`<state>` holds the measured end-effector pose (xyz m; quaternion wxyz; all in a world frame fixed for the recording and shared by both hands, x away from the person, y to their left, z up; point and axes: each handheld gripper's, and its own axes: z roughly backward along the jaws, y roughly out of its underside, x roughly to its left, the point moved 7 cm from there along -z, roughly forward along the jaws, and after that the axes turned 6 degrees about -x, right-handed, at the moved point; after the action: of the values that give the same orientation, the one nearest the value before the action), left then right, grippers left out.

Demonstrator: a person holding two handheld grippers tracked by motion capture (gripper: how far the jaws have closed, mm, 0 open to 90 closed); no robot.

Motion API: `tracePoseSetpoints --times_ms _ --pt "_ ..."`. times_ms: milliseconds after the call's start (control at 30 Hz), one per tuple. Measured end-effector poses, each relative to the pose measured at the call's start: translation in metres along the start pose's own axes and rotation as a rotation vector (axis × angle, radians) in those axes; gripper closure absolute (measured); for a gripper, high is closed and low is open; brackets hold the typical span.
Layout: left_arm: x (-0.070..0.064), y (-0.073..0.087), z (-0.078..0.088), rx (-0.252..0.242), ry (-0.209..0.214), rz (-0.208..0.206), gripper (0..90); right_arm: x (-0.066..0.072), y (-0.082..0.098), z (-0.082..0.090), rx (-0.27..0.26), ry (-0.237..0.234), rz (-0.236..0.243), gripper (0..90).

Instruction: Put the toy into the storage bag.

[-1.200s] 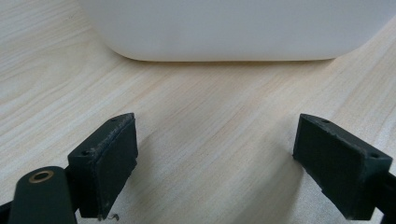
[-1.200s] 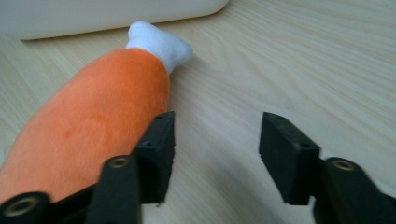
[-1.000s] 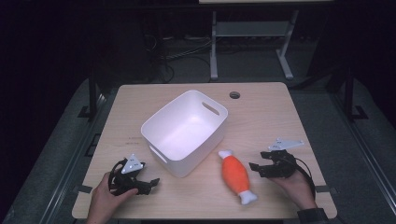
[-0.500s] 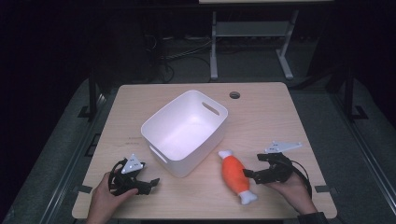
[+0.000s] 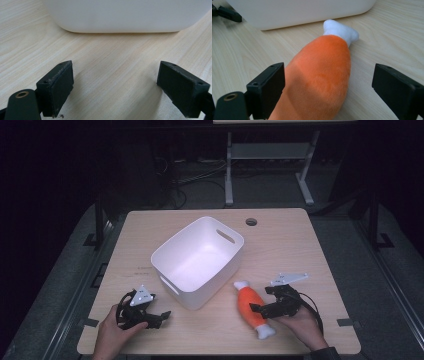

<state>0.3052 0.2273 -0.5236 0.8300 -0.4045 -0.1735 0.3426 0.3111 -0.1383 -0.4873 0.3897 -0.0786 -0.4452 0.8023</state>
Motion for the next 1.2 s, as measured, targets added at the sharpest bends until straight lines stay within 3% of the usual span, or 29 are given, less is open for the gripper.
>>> tracePoseSetpoints --times_ms 167,300,700,1200 --pt "0.0 0.0 0.0 0.0 0.0 0.0 12.9 0.003 -0.002 -0.006 -0.006 -0.01 -0.019 11.4" --pt "0.0 0.0 0.0 0.0 0.0 0.0 12.9 0.004 0.001 -0.013 0.014 -0.002 0.003 11.5" --pt "0.0 0.0 0.0 0.0 0.0 0.0 12.9 0.008 0.006 -0.023 0.04 -0.029 -0.004 11.9" --pt "0.0 0.0 0.0 0.0 0.0 0.0 12.9 0.014 0.014 -0.03 0.034 -0.078 -0.012 19.7"
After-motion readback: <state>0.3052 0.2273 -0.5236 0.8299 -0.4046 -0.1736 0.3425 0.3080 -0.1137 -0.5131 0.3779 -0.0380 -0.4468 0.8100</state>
